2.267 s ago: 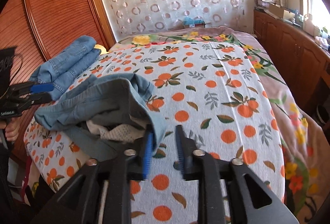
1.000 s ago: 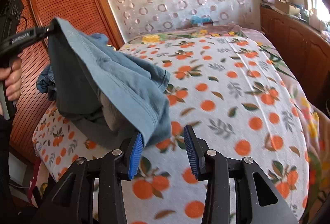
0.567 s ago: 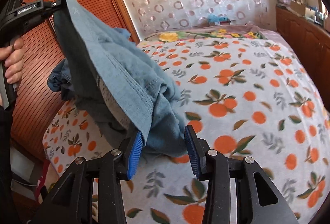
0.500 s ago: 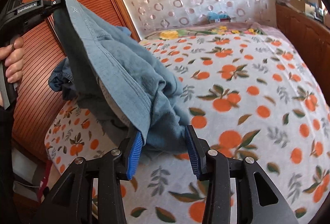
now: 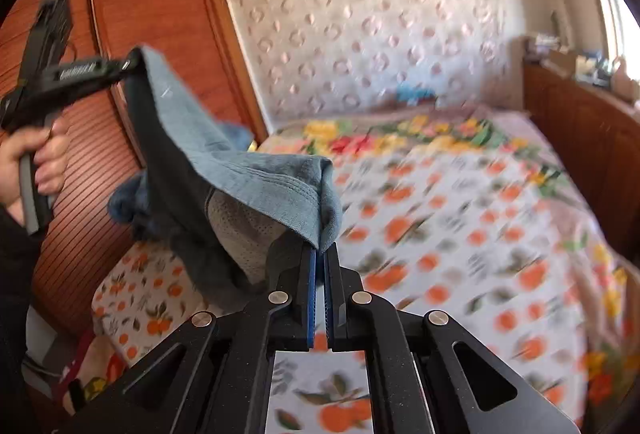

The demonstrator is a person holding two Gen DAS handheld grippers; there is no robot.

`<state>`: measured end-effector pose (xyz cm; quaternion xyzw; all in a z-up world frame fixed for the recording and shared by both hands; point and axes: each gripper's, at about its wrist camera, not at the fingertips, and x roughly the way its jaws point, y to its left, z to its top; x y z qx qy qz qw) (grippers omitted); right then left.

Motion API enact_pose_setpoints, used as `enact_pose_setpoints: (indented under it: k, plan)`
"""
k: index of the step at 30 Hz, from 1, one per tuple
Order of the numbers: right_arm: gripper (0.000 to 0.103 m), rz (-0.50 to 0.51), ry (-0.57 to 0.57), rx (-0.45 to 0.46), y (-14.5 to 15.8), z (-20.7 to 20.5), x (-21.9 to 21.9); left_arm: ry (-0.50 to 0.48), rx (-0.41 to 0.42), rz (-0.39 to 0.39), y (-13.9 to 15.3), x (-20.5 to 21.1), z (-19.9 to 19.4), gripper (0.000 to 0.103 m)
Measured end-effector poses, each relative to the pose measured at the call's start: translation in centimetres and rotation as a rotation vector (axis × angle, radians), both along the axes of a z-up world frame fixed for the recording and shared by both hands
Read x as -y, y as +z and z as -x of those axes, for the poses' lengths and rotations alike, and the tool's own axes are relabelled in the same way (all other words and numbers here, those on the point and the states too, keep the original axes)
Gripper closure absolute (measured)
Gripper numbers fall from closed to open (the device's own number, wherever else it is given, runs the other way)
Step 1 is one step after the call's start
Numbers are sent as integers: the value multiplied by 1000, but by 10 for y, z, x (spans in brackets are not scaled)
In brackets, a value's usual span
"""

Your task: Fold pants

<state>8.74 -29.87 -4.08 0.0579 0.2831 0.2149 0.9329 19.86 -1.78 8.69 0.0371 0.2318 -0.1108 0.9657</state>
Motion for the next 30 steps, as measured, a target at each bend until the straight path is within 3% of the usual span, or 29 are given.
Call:
enact_pose_setpoints:
  k: [6,11,15,19,22,24,26,30]
  plan:
    - [100,38,-62,146,78,3,51,-65,78,9,46,20,21,97]
    - [100,95,-25,190,115,-1,56,-62,71,20,43,13,27,97]
    - [100,135,19,87,86,-32,41,-18,-28,-1,-4,0,15,97]
    - [96,172,31,-101,17,-76,21,29,-173,-31,-75,-8,-5,97]
    - [90,148,28,-185,-25,-91,15,54,-253,-30,-121,-11,-13,97]
    - [84,132,31,-204,-35,-92,13,67,-281,-24,-139,-12,-13,97]
    - [70,127,20,-199,-40,-89,14,71,-300,-11,-153,-12,-16,97]
    - [67,96,6,-173,-34,-64,21,70,-299,7,-163,-12,-12,97]
